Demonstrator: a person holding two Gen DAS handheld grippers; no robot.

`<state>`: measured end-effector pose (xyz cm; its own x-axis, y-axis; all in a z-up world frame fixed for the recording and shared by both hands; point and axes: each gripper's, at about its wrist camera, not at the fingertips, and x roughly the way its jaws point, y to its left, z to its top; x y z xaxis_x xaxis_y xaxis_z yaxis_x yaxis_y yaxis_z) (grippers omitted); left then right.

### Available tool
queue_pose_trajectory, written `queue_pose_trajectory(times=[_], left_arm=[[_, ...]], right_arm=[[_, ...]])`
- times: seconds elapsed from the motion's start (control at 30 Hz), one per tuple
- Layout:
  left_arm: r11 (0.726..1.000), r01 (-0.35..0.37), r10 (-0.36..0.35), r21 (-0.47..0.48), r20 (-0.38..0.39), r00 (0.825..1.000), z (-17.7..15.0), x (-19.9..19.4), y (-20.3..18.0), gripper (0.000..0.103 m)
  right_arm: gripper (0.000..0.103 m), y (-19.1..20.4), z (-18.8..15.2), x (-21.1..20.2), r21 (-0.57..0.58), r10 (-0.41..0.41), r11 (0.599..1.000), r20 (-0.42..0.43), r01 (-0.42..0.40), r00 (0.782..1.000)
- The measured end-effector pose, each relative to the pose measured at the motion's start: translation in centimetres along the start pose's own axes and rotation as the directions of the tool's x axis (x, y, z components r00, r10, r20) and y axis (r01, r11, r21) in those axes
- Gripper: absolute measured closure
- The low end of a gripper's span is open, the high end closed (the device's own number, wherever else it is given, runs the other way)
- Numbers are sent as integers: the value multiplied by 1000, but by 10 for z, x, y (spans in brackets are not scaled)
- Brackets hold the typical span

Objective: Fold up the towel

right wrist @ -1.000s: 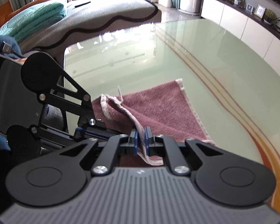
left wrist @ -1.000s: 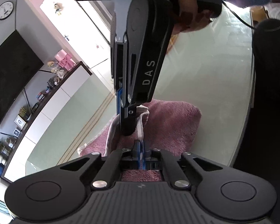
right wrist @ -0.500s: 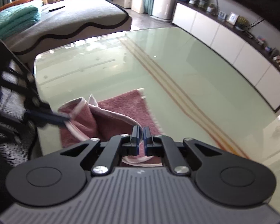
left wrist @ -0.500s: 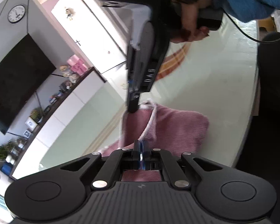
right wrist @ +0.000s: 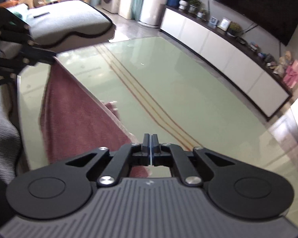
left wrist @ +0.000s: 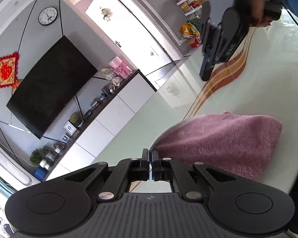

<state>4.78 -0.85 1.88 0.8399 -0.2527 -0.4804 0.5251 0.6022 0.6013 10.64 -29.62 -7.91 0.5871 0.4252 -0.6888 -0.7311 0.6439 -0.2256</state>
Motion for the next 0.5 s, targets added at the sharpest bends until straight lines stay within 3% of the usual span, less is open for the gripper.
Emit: queue_pose_trajectory(times=[0.17,0.23,0.3,0.5], left_arm=[[991,131,-131,-33,-6,991,-6,-2,-28,101],[983,176,-177,-46,-13,984,-12,-3,-46,101],[974,218,-220,-65,-29,975,-20,-1,-68,101],[976,191,-196,-100,-42,980,-35,12,-87,100]], right_arm=[[96,19,-15,13,-42,23,999,-47,-25,999],[87,29,-17,17,-60,46,997,-54,-49,997],[70,42,-17,18,-94,84,992,-41,-88,996],[69,75,-15,20,-191,179,965,-19,-179,984]])
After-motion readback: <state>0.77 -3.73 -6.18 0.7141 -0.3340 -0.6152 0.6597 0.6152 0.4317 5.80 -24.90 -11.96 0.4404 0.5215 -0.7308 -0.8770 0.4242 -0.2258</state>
